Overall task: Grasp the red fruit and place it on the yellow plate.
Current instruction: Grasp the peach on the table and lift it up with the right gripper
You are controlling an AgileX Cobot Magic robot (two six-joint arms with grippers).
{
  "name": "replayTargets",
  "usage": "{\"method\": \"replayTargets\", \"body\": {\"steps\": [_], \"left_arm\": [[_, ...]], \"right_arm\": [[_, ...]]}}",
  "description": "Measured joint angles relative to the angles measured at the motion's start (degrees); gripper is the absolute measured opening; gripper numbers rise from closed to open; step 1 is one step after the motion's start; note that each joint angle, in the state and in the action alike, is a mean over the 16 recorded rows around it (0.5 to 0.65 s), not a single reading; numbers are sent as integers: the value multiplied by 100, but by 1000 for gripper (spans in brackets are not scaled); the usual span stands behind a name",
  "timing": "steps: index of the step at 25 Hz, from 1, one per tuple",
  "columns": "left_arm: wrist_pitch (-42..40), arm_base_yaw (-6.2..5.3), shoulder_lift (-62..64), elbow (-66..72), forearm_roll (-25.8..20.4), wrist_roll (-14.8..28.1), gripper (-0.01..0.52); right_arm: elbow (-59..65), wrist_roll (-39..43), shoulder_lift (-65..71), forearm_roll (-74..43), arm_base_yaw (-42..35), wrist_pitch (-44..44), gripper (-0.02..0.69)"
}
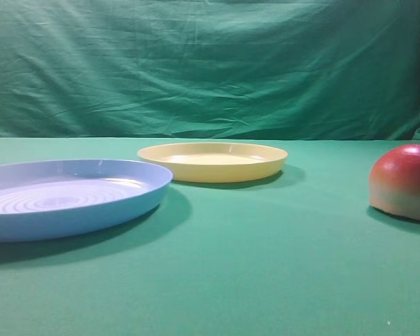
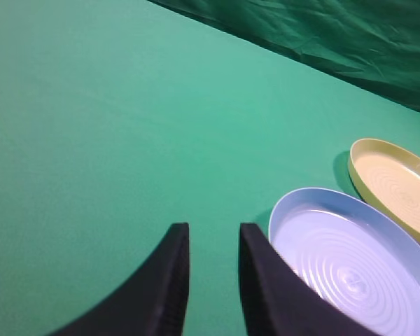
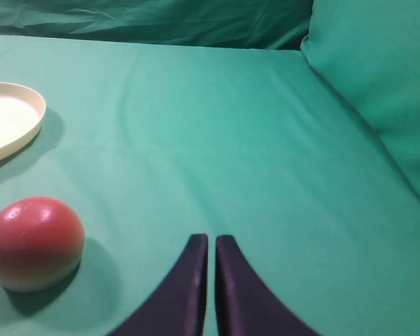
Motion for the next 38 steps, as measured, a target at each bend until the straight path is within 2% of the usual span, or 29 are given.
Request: {"method": "replayTargets", "body": {"steps": [15,28,32,38], "left_arm": [[0,0,0,0,0,0,157],[0,0,0,0,0,0,157],[0,0,0,0,0,0,157],[0,0,0,0,0,0,157]], "right_arm": [[0,-5,0,41,0,-51,0],[-410,-215,69,975,0,-714,0],[-887,-567,320,1238,0,-528,0],[-1732,-1183,1033,1520,0,202,0]]}}
